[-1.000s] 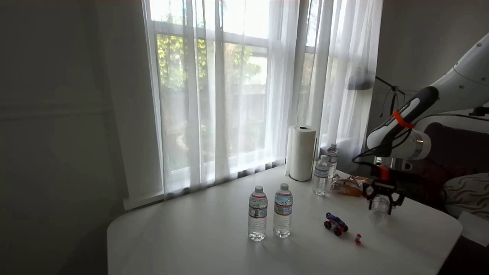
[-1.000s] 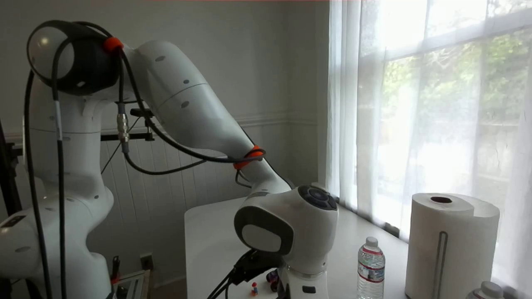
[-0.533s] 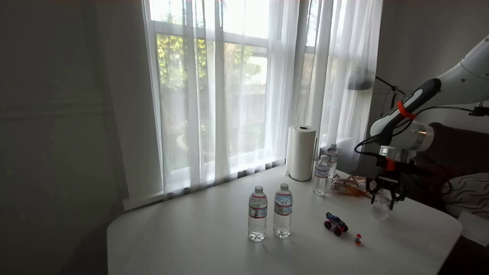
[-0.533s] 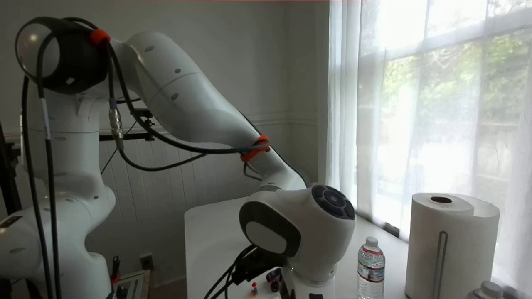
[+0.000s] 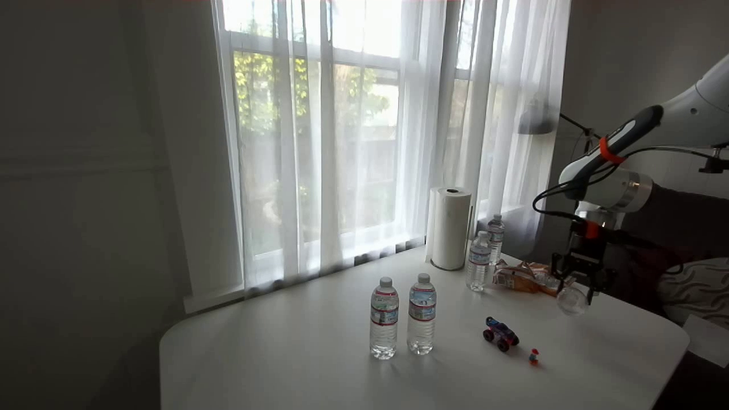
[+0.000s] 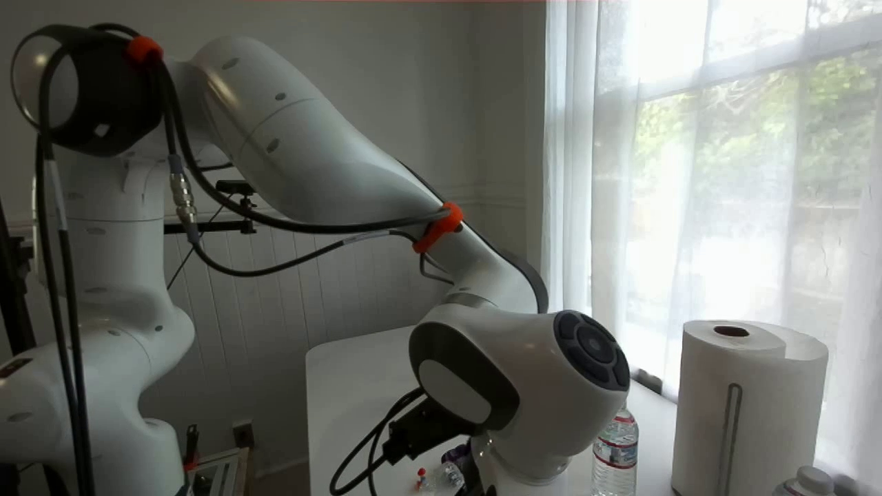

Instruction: Pick up the lying water bottle and make it stand on its opening

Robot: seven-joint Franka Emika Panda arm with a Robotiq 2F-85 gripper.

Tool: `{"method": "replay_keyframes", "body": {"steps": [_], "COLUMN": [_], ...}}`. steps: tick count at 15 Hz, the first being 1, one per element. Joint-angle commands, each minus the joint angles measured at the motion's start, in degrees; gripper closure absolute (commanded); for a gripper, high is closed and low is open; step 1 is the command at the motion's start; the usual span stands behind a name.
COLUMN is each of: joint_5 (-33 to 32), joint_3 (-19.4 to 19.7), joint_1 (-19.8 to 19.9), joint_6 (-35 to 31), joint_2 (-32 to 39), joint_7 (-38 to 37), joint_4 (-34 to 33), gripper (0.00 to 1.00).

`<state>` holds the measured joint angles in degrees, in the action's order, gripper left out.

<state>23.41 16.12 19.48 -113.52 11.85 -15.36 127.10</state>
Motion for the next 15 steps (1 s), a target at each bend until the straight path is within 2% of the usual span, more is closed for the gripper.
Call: {"method": "replay_keyframes", "body": {"steps": [1, 15], "joint_5": [3.4, 12.1], "joint_3": [0.9, 2.1], "joint_1": [1.7, 7.6], "joint_6": [7.4, 30.5], "joint_2": [1.8, 11.9], "joint_7": [3.2, 7.4], "joint_4": [-3.8, -15.3], "gripper": [0.39, 0.41]}}
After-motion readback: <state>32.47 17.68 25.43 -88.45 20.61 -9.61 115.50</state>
